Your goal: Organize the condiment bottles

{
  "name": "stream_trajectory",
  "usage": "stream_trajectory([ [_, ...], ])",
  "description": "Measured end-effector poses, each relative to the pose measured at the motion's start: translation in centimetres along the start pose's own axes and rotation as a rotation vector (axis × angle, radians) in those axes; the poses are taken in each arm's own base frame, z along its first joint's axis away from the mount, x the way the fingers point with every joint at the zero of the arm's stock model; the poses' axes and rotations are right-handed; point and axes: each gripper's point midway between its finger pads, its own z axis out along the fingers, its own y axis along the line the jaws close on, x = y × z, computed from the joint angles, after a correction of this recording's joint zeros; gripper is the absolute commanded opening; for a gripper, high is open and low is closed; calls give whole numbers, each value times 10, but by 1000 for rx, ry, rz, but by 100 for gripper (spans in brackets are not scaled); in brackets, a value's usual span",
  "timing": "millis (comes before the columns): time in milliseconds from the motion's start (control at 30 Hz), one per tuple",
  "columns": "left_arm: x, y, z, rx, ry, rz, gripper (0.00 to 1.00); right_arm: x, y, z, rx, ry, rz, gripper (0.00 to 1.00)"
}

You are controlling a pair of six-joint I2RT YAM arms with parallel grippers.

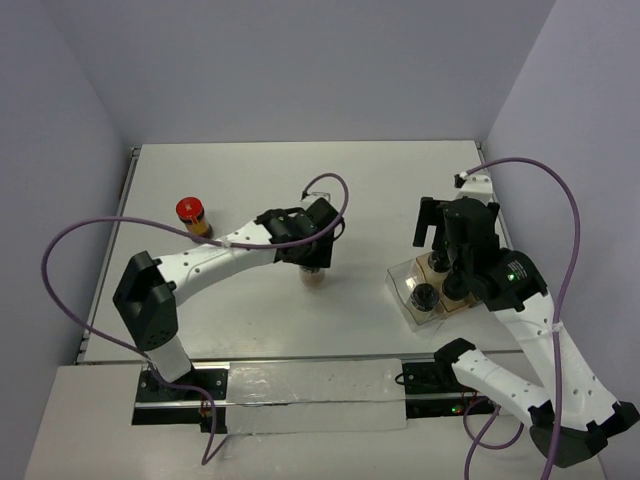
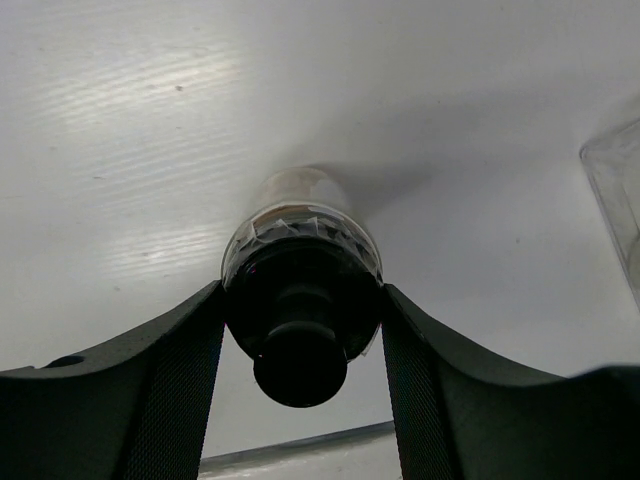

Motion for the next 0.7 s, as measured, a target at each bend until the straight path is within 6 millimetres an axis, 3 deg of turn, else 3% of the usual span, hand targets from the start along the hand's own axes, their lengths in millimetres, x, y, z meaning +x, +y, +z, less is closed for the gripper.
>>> stream_trajectory([
  [167, 21, -26, 18, -11, 34, 40, 12, 16, -3, 6, 15, 39, -20, 100],
  [267, 25, -40, 21, -6, 29, 51, 29, 19, -3, 7, 17, 46, -23, 100],
  [333, 25, -47, 20, -2, 23, 49, 56, 19, -3, 7, 14, 48, -23, 100],
  [400, 25, -51, 20, -3, 19, 49, 90, 20, -2, 7, 11, 51, -22, 100],
  [433, 25, -52, 21, -5, 17, 49, 96, 20, -2, 7, 9, 52, -21, 100],
  [567, 22, -49, 18, -25, 7, 47, 100, 20, -2, 7, 5, 52, -19, 100],
  [700, 4, -51, 6, -27, -28, 39, 99, 19, -3, 5, 1, 45, -13, 100],
])
